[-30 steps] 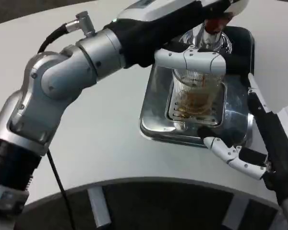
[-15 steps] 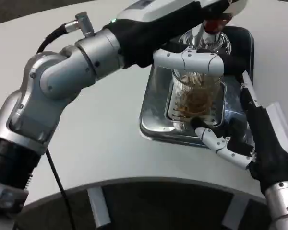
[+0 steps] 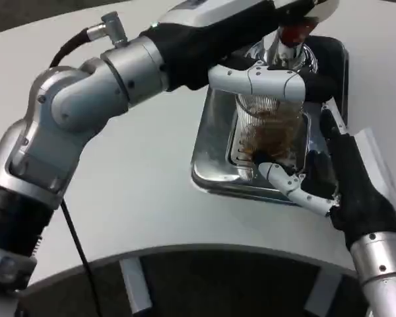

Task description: Grasp the cup under the faucet to collect the drink, then remove the cup.

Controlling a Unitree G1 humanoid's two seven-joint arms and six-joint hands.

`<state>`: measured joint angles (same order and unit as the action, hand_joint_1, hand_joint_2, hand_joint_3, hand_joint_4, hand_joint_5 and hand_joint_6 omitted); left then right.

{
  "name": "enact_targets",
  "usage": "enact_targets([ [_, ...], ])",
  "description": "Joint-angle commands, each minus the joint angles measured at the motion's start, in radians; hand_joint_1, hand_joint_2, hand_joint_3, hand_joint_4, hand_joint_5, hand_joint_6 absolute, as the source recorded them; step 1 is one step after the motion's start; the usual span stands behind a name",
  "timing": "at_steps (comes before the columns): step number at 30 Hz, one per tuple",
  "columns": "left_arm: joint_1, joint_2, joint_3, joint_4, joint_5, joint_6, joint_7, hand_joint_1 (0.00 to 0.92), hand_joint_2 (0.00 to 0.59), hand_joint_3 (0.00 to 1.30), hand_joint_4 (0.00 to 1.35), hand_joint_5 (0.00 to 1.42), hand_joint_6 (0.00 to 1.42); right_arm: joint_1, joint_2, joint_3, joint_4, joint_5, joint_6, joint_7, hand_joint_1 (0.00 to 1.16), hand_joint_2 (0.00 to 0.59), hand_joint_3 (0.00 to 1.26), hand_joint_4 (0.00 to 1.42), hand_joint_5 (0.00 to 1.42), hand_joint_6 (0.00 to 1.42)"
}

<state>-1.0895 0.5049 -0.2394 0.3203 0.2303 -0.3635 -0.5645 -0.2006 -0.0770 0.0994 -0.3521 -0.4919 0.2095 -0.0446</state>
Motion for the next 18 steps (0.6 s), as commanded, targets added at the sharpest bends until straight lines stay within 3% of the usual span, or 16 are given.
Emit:
enact_targets([
  [1, 0.033, 0.021, -0.024, 0.027, 0.029, 0.020, -0.053, 0.000, 0.013, 0.02, 0.00, 0.00, 0.09, -0.017, 0.013, 0.005, 0.024, 0.001, 0.016, -0.018, 0.69, 0.249, 0.00, 0.00, 0.00, 0.02],
  [18, 0.026, 0.028, -0.020, 0.028, 0.023, 0.020, -0.068, 0.000, 0.017, 0.02, 0.00, 0.00, 0.09, -0.092, 0.030, 0.013, 0.129, 0.013, 0.015, -0.049, 0.69, 0.248, 0.00, 0.00, 0.00, 0.02],
])
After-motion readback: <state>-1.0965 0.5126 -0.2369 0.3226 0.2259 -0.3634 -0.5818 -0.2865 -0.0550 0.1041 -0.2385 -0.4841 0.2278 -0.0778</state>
